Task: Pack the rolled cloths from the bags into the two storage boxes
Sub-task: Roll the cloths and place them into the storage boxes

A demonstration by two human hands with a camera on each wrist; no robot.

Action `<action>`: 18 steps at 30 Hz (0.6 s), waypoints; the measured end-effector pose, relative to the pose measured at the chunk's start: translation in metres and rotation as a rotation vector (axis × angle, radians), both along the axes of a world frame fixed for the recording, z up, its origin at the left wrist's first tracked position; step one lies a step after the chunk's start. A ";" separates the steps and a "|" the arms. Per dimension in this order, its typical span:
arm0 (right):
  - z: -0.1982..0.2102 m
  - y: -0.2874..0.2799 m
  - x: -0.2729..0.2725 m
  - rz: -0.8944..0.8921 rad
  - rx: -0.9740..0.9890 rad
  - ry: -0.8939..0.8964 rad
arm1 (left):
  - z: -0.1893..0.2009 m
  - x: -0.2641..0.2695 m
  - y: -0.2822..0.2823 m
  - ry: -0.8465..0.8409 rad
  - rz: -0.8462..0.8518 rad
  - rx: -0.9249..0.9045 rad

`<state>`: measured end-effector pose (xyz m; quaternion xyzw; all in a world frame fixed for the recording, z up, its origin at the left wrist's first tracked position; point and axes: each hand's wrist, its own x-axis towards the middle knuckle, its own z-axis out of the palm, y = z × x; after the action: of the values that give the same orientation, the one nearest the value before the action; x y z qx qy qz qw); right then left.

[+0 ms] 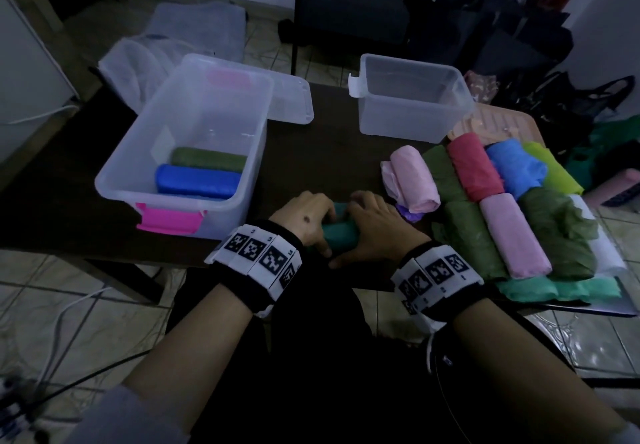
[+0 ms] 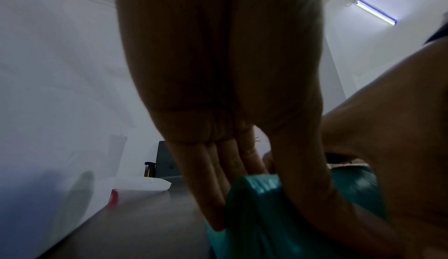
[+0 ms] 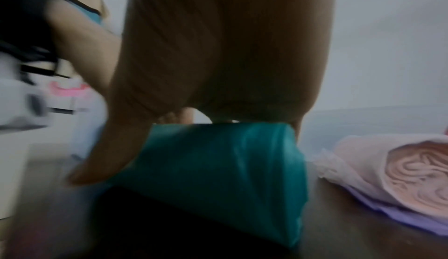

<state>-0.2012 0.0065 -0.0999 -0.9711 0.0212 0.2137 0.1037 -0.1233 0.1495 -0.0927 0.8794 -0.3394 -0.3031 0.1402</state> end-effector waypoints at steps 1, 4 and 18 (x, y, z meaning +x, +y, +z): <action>0.000 -0.002 0.004 -0.011 0.025 0.007 | 0.001 -0.001 0.001 -0.003 -0.001 0.002; 0.001 -0.008 0.013 -0.026 0.022 0.092 | 0.005 -0.002 0.000 0.021 -0.003 0.005; -0.012 -0.005 -0.012 0.123 0.042 -0.140 | 0.018 -0.005 -0.005 0.081 0.061 0.045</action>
<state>-0.2131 0.0012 -0.1115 -0.9808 -0.0501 0.1516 0.1118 -0.1278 0.1442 -0.0748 0.8793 -0.2994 -0.3416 0.1430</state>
